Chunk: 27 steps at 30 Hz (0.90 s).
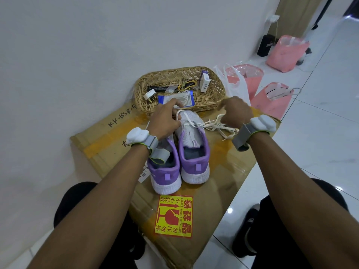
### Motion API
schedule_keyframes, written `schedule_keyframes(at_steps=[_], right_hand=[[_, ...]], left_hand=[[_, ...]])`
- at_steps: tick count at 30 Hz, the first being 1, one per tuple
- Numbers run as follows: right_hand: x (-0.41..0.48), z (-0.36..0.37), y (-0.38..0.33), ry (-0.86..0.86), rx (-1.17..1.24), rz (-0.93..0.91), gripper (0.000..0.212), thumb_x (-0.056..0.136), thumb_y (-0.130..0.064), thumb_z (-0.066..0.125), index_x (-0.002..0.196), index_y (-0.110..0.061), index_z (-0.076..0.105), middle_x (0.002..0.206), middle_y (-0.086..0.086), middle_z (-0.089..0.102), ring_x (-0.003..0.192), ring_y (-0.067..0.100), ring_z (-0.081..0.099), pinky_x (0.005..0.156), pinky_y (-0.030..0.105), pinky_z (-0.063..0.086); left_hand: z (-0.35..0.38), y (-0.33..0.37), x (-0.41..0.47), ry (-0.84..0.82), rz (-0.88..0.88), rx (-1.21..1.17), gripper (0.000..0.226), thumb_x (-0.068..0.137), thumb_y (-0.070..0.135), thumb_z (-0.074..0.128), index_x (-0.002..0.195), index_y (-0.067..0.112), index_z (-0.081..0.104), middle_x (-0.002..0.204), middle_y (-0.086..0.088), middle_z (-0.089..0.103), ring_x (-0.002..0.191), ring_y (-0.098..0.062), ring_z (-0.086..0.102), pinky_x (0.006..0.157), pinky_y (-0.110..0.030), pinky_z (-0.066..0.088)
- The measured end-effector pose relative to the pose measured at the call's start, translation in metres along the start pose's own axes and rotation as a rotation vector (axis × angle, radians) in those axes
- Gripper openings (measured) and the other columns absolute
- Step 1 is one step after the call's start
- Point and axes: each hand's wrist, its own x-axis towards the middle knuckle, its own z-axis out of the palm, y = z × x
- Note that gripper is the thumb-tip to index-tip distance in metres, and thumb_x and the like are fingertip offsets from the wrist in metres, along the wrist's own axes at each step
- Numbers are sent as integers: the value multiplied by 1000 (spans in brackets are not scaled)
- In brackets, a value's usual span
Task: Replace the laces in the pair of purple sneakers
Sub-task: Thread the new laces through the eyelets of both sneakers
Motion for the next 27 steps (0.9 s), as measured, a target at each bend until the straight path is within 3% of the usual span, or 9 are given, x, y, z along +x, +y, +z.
schedule_keyframes(at_steps=[2, 4, 6, 9, 11, 14, 18, 24, 27], right_hand=[[-16, -10, -4, -235, 160, -314, 46, 70, -16, 84, 113, -23, 68, 108, 1, 59, 96, 18, 55, 77, 27, 39], [-21, -8, -11, -328, 172, -427, 28, 73, -27, 84, 99, -26, 74, 98, -3, 66, 87, 15, 57, 72, 27, 40], [-16, 2, -13, -219, 47, -346, 9, 74, -32, 80, 82, -30, 76, 89, -5, 70, 86, 19, 63, 72, 31, 49], [-11, 4, -6, 79, -150, 49, 11, 81, -18, 66, 90, -18, 73, 95, 4, 68, 97, 27, 62, 86, 37, 45], [-8, 3, 0, 72, -171, 137, 18, 84, -15, 61, 98, -15, 71, 104, 9, 66, 106, 31, 59, 91, 40, 41], [-9, -3, -2, -56, -25, -111, 33, 73, -18, 77, 106, -24, 72, 115, 4, 61, 111, 27, 53, 95, 38, 42], [-24, -9, -15, -326, 216, -440, 18, 73, -21, 83, 91, -22, 78, 83, -6, 68, 74, 9, 59, 71, 28, 43], [-14, 1, -4, -29, -79, -160, 8, 76, -33, 74, 80, -27, 71, 91, -2, 68, 86, 26, 64, 75, 33, 52], [-12, 2, -5, -175, 57, -285, 6, 81, -28, 71, 80, -24, 66, 90, -2, 68, 88, 24, 64, 74, 34, 52]], left_hand=[[1, 2, 0, 5, 1, -41, 45, 69, 10, 67, 106, 33, 58, 75, 12, 72, 83, -15, 68, 83, -47, 57], [1, 4, -1, -23, 5, -91, 42, 75, 6, 68, 111, 25, 60, 80, 6, 74, 83, -16, 70, 85, -41, 57], [0, 7, -2, -49, 8, -111, 41, 78, 3, 69, 115, 21, 61, 83, 2, 76, 84, -17, 70, 84, -38, 57], [-2, 5, -3, -69, -8, -101, 46, 76, 4, 72, 117, 23, 61, 97, 1, 72, 92, -17, 67, 82, -31, 54], [-3, 3, -2, -78, -16, -70, 47, 76, 7, 74, 118, 23, 61, 106, 0, 66, 92, -15, 62, 79, -26, 47], [-1, 4, 0, -83, -51, -103, 42, 79, 9, 72, 117, 24, 61, 96, -2, 66, 73, -12, 56, 72, -28, 48], [1, 9, -3, -211, -87, -119, 45, 80, 23, 78, 120, 23, 58, 85, -2, 62, 68, -11, 54, 65, -25, 44], [-3, 7, -1, -228, -128, -75, 50, 73, 18, 80, 118, 21, 57, 80, 0, 51, 67, -15, 49, 61, -26, 39], [-3, 7, -1, -245, -112, -64, 41, 76, 14, 78, 115, 20, 65, 80, 2, 54, 67, -13, 51, 62, -23, 42]])
